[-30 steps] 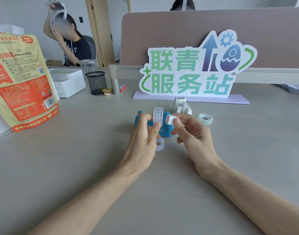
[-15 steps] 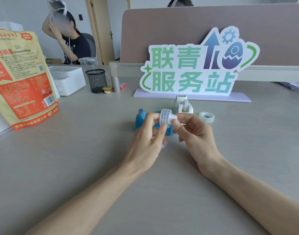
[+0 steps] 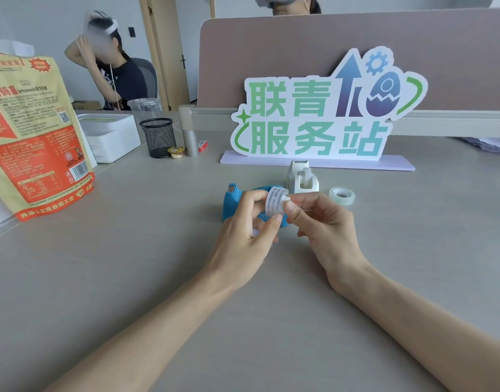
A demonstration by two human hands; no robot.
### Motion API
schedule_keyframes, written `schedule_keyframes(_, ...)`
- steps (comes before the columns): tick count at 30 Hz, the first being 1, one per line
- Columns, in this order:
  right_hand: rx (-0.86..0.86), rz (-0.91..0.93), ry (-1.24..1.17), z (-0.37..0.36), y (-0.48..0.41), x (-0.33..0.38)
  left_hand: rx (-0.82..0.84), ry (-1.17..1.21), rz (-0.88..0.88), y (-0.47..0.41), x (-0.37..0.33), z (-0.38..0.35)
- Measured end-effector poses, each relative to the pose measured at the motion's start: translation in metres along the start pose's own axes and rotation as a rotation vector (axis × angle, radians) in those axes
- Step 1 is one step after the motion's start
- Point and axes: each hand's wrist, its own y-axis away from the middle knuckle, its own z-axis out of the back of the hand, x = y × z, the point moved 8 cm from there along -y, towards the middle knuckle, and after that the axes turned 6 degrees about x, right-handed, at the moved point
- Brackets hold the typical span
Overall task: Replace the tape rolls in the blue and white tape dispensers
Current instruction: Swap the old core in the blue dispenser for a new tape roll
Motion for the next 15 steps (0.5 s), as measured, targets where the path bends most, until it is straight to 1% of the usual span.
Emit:
schedule_keyframes(3,-0.031,-0.004,0.014,0.002,0.002,0.0,0.016,0.096,0.043,-0.001,0.002,-0.001)
schedule_keyframes(6,-0.023,-0.03,-0.029,0.002,0.001,-0.003,0.036,0.106,0.032,0.0,0.0,-0.002)
schedule_keyframes(9,0.053,-0.036,-0.026,-0.004,0.001,-0.002,0.016,0.002,0.02,0.0,-0.003,-0.001)
schedule_keyframes(11,0.091,-0.019,-0.03,-0.008,0.002,0.001,-0.012,-0.079,-0.025,0.0,-0.005,0.001)
schedule_keyframes(13,0.105,-0.028,-0.06,-0.008,0.003,0.001,-0.03,-0.143,-0.089,-0.001,-0.008,0.004)
schedule_keyframes(15,0.095,-0.047,-0.067,-0.007,0.004,0.0,-0.042,-0.164,-0.117,-0.003,-0.008,0.007)
